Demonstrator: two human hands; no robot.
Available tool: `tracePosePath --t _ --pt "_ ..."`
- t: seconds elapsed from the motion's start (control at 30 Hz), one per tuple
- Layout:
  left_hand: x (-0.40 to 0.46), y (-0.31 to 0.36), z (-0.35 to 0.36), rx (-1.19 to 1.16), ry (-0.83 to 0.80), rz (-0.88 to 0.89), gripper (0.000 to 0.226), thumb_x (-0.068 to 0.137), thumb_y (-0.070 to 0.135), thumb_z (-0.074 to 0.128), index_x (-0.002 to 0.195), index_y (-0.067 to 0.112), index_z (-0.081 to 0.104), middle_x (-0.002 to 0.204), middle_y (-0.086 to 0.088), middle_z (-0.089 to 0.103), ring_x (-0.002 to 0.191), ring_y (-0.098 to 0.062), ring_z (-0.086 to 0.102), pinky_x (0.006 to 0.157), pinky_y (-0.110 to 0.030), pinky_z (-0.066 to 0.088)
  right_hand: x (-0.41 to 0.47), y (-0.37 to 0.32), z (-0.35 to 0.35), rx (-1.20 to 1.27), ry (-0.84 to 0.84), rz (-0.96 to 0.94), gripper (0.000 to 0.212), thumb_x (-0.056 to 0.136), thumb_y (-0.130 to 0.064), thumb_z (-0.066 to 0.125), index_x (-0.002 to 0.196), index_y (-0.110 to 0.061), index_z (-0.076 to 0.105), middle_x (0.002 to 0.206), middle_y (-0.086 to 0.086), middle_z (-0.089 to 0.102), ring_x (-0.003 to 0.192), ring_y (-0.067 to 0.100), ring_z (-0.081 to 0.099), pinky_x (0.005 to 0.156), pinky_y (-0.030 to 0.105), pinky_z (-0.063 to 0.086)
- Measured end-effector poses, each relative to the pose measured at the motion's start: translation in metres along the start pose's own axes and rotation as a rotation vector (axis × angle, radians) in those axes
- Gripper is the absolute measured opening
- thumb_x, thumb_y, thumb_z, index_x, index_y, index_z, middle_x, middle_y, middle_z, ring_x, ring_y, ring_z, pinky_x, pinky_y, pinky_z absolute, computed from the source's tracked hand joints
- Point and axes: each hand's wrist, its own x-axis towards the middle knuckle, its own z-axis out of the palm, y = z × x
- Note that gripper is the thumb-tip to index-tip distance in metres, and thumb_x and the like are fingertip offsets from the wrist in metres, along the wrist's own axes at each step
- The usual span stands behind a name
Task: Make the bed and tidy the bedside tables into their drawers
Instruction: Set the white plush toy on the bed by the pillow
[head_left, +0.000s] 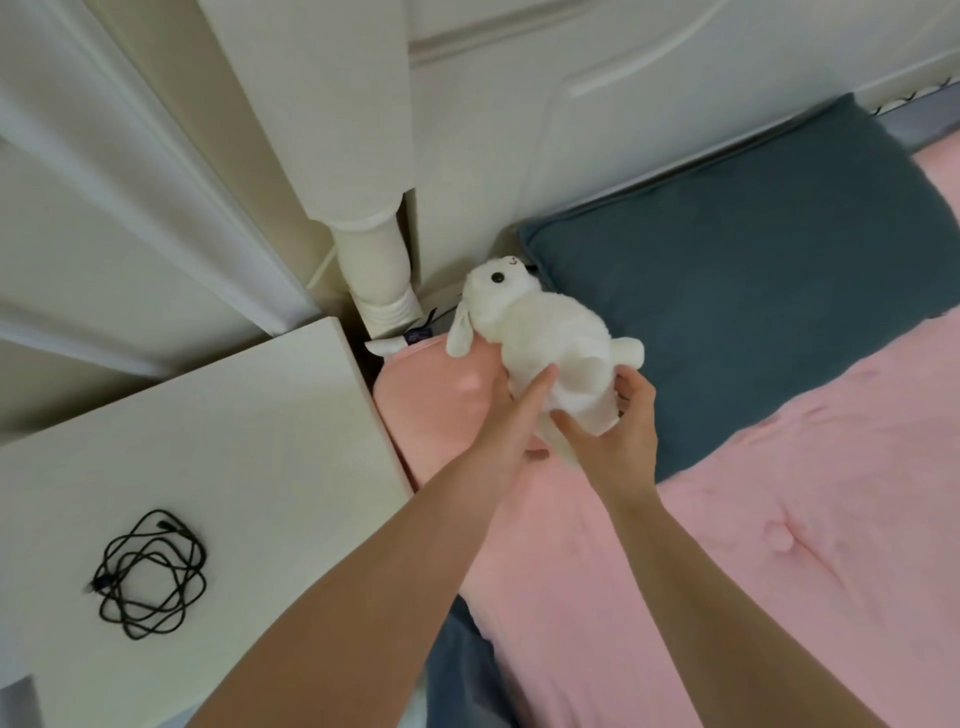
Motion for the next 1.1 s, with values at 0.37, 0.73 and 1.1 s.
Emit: tracePosePath --t 0.37,0.73,1.1 --pt "-0.001 0.003 -0.005 0.190 0.042 -0.039 0.074 0.088 0.044 0.062 0.150 0.034 0.023 0.146 0.010 0.043 0.125 -0.024 0.049 0.091 -0.044 0.048 -0.027 0.008 0.001 -0.135 0.080 0.066 0.065 0.068 -0.031 0.084 0.116 -0.023 0.041 0.109 -0.008 0.047 0.096 0.011 0.049 0.068 0.020 0.039" --pt "-0.060 0.000 -0.043 0.136 0.210 -0.101 0.021 0.092 0.028 0.052 0.110 0.017 0.057 0.116 -0.003 0.066 0.106 -0.022 0.063 0.089 -0.036 0.049 -0.093 0.008 0.018 -0.214 -0.213 0.230 0.032 0.077 -0.022 0.075 0.094 -0.022 0.048 0.078 -0.001 0.056 0.074 0.019 0.058 0.062 0.025 0.039" --pt "-0.128 -0.054 -0.140 -0.059 0.368 -0.062 0.020 0.093 0.020 0.054 0.110 0.009 0.058 0.101 -0.004 0.069 0.084 -0.019 0.063 0.075 -0.030 0.047 -0.141 -0.054 0.073 -0.243 -0.436 0.085 0.019 0.081 -0.028 0.073 0.095 -0.022 0.062 0.081 -0.009 0.066 0.070 0.001 0.057 0.058 0.006 0.036"
